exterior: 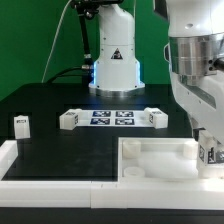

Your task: Assemble one leg

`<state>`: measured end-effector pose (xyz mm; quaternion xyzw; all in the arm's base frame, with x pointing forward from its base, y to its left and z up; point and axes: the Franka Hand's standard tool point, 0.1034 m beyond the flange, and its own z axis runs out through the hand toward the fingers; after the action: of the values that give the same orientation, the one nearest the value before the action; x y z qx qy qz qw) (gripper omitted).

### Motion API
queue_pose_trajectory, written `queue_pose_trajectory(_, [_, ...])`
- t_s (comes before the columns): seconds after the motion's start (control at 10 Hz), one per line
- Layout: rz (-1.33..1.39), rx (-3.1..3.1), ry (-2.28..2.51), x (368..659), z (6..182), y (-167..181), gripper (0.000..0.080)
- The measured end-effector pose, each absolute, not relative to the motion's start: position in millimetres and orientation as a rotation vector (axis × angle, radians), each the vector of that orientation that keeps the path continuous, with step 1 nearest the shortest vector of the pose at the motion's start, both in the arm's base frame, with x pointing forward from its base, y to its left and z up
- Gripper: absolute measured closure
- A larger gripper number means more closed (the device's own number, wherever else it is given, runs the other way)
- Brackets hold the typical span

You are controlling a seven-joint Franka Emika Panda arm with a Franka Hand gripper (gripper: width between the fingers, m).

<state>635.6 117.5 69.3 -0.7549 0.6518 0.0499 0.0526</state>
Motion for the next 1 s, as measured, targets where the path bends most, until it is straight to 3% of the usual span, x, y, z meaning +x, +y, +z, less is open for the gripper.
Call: queue_pose_trajectory(1.0, [0.019,-3.074,0.285,636.3,71.5,120.4,0.015])
